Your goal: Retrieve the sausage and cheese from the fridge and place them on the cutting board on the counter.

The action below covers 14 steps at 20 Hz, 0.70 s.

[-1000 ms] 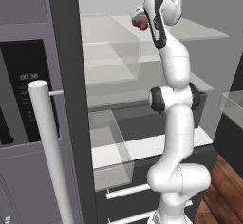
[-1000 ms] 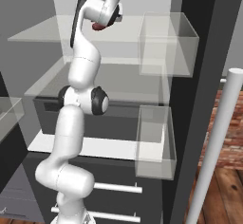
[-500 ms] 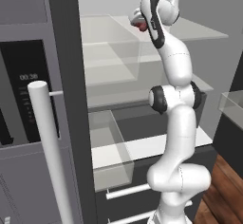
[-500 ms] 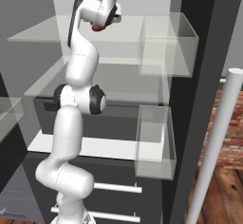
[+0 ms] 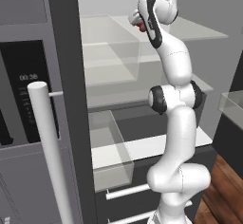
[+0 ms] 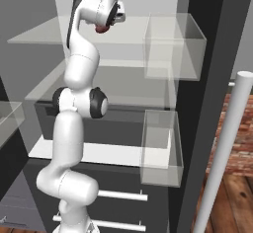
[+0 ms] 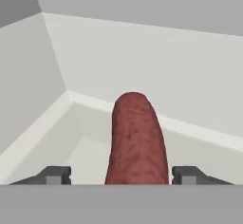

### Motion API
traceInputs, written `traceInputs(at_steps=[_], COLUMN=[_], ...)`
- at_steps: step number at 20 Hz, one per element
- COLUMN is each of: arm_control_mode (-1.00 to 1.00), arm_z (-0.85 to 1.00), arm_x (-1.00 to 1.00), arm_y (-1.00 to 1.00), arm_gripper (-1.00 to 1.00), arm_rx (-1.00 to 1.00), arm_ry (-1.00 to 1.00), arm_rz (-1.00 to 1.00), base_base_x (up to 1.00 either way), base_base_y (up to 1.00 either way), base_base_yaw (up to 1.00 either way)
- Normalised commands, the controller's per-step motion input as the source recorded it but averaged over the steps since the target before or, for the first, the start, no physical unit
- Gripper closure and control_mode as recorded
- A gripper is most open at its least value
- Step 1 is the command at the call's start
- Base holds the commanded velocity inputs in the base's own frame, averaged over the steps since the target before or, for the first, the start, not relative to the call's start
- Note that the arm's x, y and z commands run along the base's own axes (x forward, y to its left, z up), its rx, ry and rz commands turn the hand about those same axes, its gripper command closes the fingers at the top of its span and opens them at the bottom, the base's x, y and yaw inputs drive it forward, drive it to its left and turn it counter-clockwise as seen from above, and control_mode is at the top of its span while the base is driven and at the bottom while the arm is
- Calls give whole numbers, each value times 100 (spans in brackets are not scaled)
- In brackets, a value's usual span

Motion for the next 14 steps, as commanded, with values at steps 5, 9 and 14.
traceInputs(at_steps=[5,9,14], arm_control_mode=[-100,-100,-100], arm_z=[-16,-22,-18], arm_x=[-3,-33,-63], arm_y=[-16,-17,-10], arm_gripper=[100,100,100], arm_rx=[0,0,0], arm_ry=[25,21,15], arm_rz=[2,0,0], base_base_x=[0,0,0], base_base_y=[0,0,0], base_base_yaw=[0,0,0])
